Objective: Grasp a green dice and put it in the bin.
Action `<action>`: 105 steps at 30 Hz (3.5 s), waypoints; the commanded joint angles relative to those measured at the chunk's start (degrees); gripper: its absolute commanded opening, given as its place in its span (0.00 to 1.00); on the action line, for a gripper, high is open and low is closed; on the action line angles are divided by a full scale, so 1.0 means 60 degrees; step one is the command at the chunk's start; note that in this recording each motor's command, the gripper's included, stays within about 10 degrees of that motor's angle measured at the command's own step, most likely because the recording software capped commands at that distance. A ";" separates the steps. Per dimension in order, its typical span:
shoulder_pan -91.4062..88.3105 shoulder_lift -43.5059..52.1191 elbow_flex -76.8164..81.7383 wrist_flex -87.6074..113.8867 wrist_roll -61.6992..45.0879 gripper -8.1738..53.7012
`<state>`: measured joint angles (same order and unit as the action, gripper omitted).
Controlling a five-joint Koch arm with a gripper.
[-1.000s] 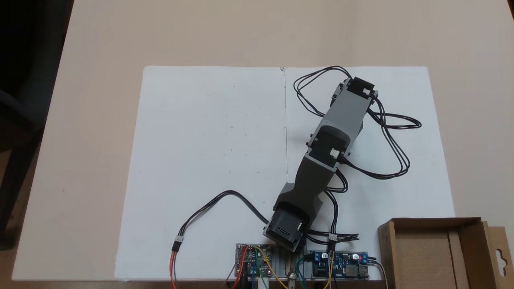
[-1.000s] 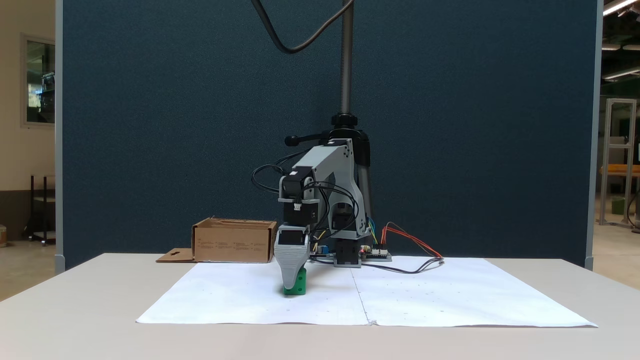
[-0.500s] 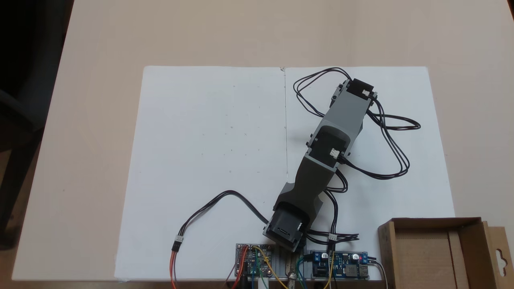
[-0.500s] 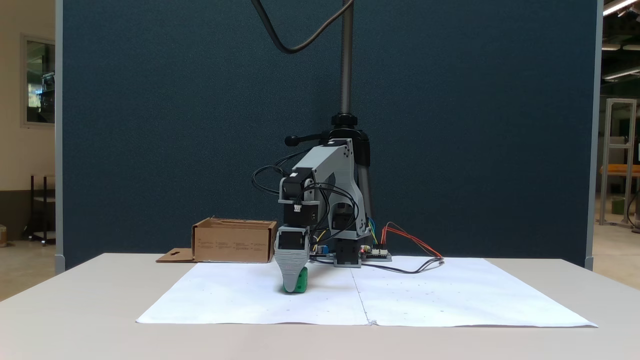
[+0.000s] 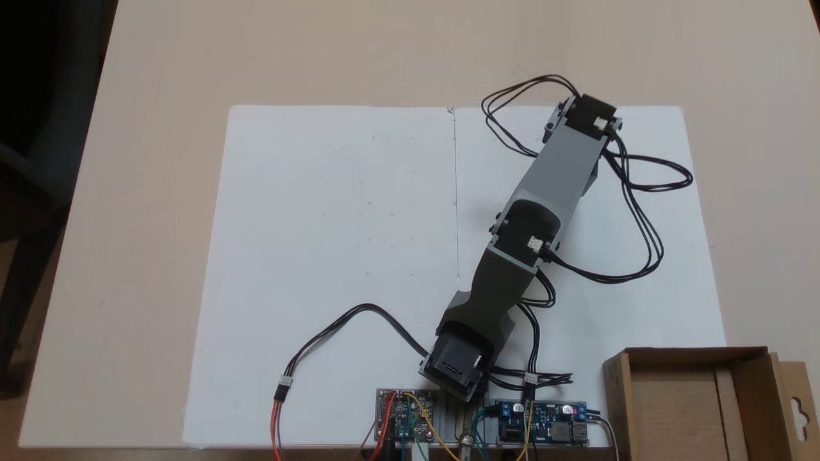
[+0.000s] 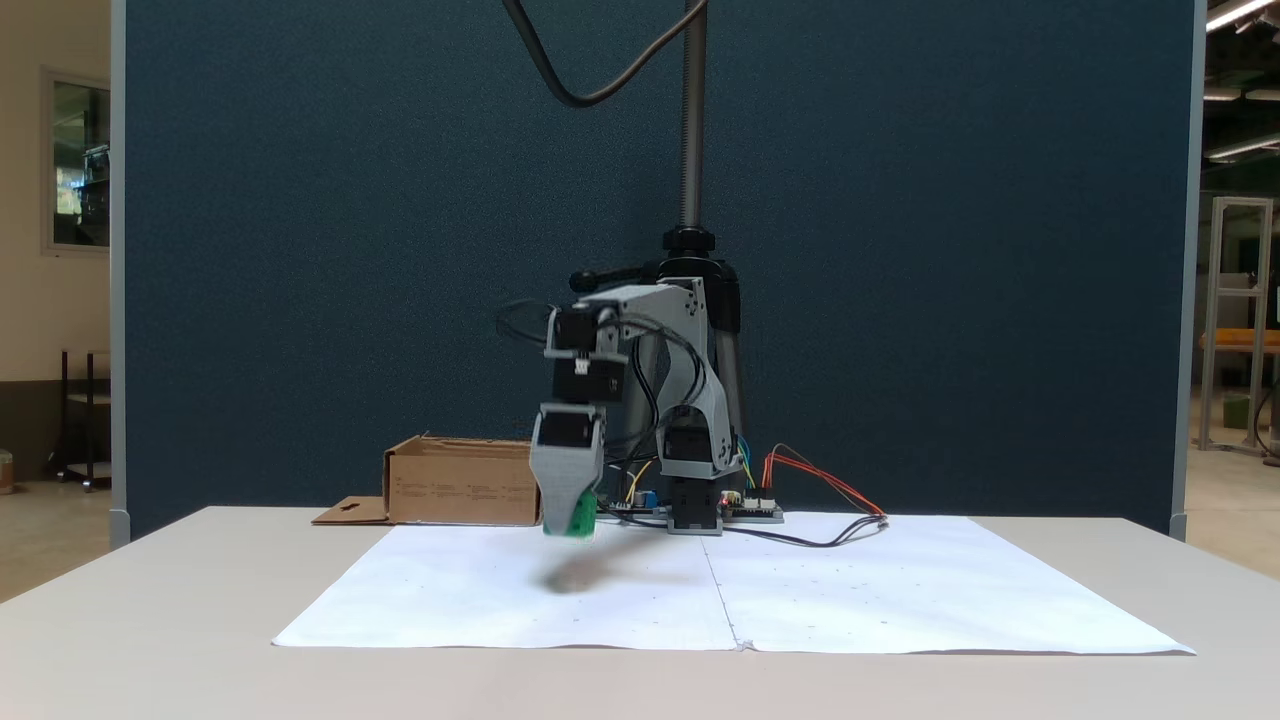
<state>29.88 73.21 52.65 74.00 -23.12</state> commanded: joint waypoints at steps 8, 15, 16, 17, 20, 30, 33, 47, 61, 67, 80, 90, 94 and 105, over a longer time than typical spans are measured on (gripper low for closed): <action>0.0645 0.0293 -0.4775 0.4438 0.1333 0.32; 0.1611 0.0850 -0.4805 0.4863 0.1333 0.32; 0.1934 0.0967 -0.4805 0.4805 0.1333 0.32; 0.2300 0.1099 -0.4805 0.4775 0.1333 0.32; 0.3604 0.1392 -0.4805 0.4702 0.1333 0.32; 0.8306 0.1729 -0.4790 0.4497 0.0396 0.32; 0.9624 0.1714 -0.4790 0.4497 0.0161 0.32; 1.1953 0.0293 -0.4541 0.3882 -0.0088 0.32; 1.1865 0.0161 -0.2432 0.2314 -0.0088 0.60; 1.1865 0.0161 -0.2344 0.2256 -0.0073 0.70; 1.1045 0.1289 -0.2344 0.1758 0.0762 0.76; 0.7031 0.2900 -0.2344 0.1772 0.2798 0.81; 0.4980 0.3252 -0.2344 0.1772 0.3018 0.81; -0.0981 0.3838 -0.2373 0.1641 0.3940 0.81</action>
<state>27.77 93.08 39.55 84.73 -3.08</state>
